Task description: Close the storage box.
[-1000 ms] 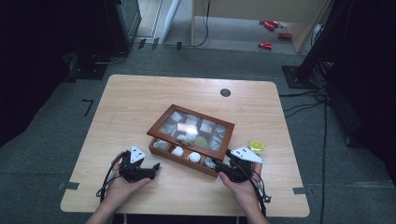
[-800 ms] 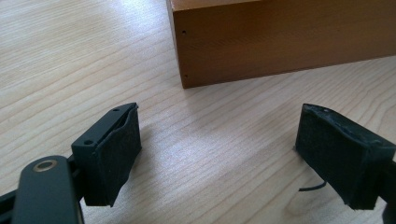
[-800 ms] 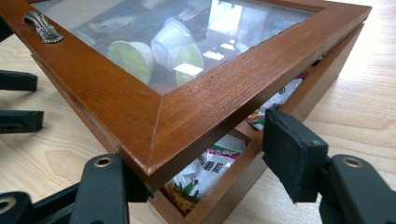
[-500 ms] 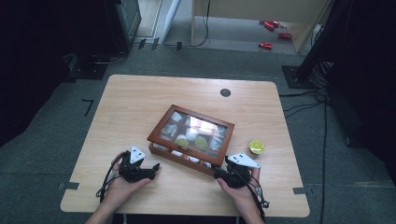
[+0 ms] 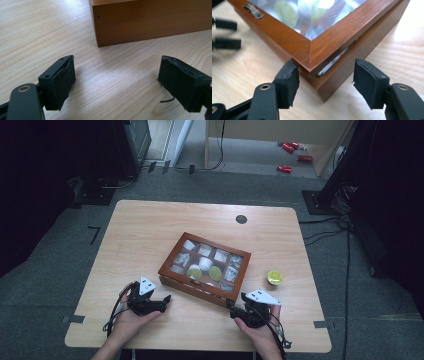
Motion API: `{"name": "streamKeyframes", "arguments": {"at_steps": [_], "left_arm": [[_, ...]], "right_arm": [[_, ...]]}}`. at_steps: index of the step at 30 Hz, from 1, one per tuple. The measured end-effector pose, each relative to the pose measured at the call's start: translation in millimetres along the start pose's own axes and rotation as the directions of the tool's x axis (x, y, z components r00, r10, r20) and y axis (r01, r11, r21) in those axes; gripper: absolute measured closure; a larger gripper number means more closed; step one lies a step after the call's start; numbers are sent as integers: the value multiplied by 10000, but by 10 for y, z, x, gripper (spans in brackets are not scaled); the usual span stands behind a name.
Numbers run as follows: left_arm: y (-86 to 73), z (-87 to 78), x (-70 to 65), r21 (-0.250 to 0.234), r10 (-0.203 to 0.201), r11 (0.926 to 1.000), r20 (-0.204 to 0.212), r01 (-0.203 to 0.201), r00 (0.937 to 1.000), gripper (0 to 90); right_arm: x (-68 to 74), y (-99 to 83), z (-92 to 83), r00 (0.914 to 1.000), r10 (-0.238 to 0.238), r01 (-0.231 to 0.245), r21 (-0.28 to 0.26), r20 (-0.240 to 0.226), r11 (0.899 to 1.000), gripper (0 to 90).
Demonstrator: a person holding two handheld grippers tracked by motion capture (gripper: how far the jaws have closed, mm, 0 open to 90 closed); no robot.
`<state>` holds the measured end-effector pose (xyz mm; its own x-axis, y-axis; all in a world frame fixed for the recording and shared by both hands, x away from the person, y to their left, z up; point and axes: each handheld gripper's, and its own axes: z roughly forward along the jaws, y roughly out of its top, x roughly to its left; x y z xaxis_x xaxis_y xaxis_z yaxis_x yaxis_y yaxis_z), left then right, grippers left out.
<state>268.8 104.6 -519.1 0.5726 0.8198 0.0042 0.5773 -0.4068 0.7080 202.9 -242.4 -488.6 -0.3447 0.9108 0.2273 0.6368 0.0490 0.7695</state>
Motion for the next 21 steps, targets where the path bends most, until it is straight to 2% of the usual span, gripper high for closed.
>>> {"name": "streamKeyframes", "arguments": {"at_steps": [3, 9, 14, 17, 21], "left_arm": [[0, -1, 0, 7, 7, 10000, 0, -7, 10000, 149], [0, -1, 1, 9, 11, 10000, 1, -11, 10000, 149], [2, 3, 3, -11, 10, 10000, 12, -10, 10000, 149], [2, 3, 3, -11, 11, 10000, 12, -11, 10000, 149], [2, 3, 3, -11, 14, 10000, 10, -14, 10000, 149]], "right_arm": [[22, -50, 37, 9999, -111, 113, 251, -71, 9996, 382], [23, -51, 47, 9998, -100, 105, 319, -145, 9994, 379], [1, -36, 55, 9989, -55, 90, 749, -475, 9971, 319], [1, 1, 52, 9982, -207, 266, 1069, -555, 9939, 253], [-13, 42, 1, 9981, -312, 368, 1058, -538, 9937, 208]]}}
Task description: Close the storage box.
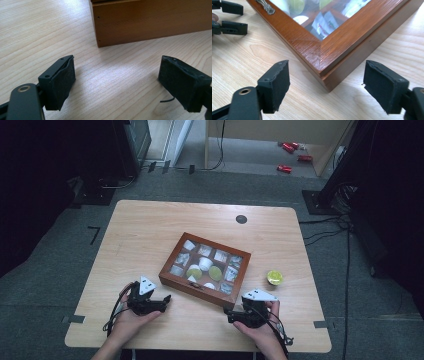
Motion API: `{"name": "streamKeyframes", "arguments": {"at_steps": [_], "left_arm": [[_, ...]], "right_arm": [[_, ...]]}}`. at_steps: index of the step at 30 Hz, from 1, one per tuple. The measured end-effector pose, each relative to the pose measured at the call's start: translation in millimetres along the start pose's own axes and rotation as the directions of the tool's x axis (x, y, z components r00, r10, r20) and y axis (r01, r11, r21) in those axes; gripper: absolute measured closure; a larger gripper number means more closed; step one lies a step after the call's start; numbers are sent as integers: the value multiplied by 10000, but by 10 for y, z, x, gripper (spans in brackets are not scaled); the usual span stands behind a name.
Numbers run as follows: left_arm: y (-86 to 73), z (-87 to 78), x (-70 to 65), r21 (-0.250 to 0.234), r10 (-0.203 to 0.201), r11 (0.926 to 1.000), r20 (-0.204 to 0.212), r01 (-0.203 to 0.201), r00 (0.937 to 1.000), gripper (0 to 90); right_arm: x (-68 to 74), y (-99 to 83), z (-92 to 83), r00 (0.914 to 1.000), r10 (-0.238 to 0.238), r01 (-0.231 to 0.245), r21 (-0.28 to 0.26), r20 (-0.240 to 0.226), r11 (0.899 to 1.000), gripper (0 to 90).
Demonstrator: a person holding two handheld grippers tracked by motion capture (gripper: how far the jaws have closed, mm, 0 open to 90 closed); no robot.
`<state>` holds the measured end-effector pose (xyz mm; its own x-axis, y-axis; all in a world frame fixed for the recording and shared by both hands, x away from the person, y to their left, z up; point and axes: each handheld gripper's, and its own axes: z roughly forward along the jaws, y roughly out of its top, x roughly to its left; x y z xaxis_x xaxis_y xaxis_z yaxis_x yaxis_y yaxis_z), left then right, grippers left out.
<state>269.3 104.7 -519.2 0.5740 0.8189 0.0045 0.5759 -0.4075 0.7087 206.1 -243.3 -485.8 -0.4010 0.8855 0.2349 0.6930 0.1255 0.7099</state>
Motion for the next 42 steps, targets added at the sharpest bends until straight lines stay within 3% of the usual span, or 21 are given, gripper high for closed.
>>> {"name": "streamKeyframes", "arguments": {"at_steps": [8, 23, 36, 42], "left_arm": [[0, -1, -2, 7, -9, 10000, -7, 9, 10000, 149], [0, -1, -1, 7, -9, 10000, -8, 9, 10000, 149], [0, -1, -2, 5, -9, 10000, -6, 9, 10000, 149], [0, -2, 1, 16, 11, 10000, 0, -11, 10000, 149]], "right_arm": [[-110, 96, -182, 9997, -177, 183, -331, 188, 9993, 157], [-545, 110, -388, 9930, 305, -215, -787, 1145, 9967, 135], [-1060, -117, -357, 9647, 942, -751, -859, 2461, 9935, 135], [-1174, -220, -248, 9482, 948, -833, -508, 3032, 9952, 138]]}}
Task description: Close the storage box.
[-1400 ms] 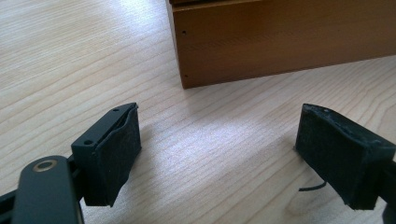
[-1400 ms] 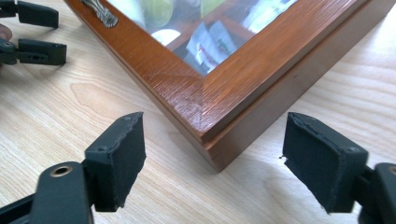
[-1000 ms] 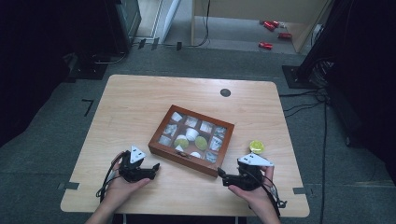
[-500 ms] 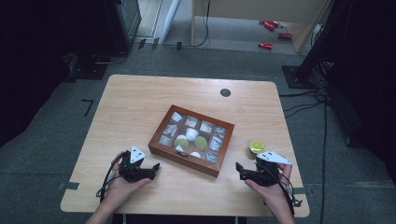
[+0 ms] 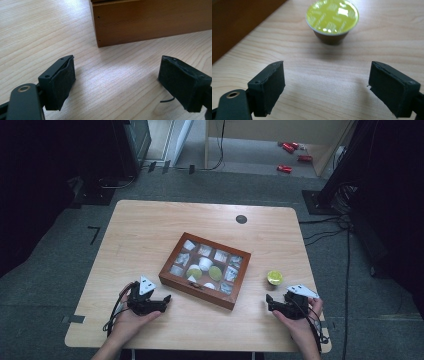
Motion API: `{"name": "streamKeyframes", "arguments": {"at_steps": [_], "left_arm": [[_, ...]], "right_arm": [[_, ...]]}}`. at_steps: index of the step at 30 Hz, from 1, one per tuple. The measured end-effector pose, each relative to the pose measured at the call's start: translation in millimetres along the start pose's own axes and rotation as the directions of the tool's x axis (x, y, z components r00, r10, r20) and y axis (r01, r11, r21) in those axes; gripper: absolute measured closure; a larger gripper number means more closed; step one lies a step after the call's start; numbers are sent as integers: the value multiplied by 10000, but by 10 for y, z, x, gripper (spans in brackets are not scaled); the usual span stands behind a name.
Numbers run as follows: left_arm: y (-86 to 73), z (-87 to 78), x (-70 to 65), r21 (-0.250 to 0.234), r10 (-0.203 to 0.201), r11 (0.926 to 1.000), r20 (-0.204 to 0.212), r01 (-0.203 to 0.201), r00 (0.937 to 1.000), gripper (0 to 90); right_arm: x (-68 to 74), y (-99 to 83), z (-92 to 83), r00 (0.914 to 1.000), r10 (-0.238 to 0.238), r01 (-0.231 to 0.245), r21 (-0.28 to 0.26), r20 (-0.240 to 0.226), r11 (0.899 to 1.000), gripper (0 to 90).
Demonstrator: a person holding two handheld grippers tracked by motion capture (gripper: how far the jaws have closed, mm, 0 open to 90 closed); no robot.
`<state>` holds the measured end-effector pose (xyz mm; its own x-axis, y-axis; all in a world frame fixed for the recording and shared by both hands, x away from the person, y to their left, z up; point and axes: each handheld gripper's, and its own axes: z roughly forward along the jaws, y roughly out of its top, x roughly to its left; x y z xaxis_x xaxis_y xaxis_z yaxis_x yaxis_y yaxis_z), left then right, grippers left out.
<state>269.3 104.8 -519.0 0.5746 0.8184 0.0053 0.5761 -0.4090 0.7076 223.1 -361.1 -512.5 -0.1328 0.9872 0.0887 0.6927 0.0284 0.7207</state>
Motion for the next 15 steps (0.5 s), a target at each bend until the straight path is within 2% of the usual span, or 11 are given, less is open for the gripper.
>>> {"name": "streamKeyframes", "arguments": {"at_steps": [3, 5, 8, 15], "left_arm": [[-1, 0, -1, -3, -3, 10000, -11, 3, 10000, 149], [-1, 0, -3, -6, -26, 10000, -33, 26, 10000, 149], [-2, -1, -3, -6, -44, 10000, -52, 44, 10000, 149], [-5, -4, -1, -6, -52, 10000, -60, 52, 10000, 149]], "right_arm": [[22, -52, 71, 9994, -153, 147, 178, 302, 9997, 135], [50, -76, 88, 9980, -398, 396, 54, 484, 9992, 134], [66, -91, 103, 9978, -259, 270, -169, 604, 9995, 132], [61, -84, 110, 9979, -303, 313, -168, 581, 9994, 130]]}}
